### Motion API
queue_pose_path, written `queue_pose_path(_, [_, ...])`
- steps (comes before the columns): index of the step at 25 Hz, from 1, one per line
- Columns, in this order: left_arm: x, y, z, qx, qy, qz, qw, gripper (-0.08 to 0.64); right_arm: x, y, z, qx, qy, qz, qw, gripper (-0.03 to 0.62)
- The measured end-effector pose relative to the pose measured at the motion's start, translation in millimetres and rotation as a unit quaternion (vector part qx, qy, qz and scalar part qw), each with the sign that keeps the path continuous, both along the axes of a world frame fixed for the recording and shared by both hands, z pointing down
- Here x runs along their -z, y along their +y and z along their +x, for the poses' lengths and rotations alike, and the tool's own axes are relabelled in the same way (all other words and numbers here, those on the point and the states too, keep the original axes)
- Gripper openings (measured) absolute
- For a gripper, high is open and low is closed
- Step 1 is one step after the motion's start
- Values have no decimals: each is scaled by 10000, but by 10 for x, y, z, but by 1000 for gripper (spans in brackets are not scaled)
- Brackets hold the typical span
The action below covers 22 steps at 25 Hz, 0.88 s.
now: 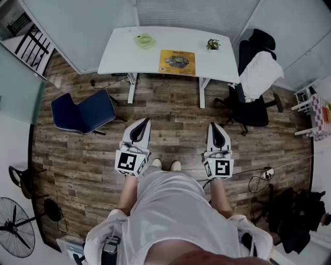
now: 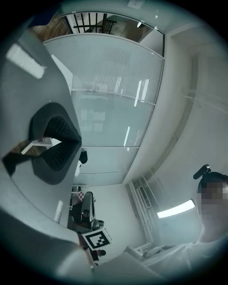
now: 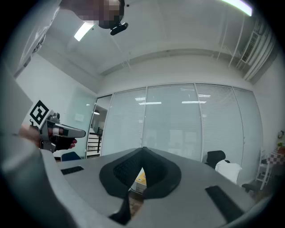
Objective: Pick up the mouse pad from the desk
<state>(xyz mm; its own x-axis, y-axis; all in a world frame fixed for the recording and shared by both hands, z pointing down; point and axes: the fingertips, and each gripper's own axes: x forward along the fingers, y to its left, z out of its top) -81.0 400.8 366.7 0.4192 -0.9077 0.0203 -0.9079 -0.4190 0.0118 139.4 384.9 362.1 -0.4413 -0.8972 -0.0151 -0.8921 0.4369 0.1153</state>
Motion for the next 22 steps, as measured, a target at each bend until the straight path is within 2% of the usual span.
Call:
queue_pose_path(6, [6, -86, 65, 130, -59, 74, 9999, -6, 54, -183, 39, 131, -50, 214, 9997, 0])
queue_pose_path(13, [-25, -116, 127, 211, -160, -2, 9996, -6, 53, -327, 168, 1, -216, 256, 9994, 1])
queue_pose_path(22, [-183, -168, 279, 251, -132, -284, 9992, -6, -143, -365, 255, 227, -327, -43, 9992, 2])
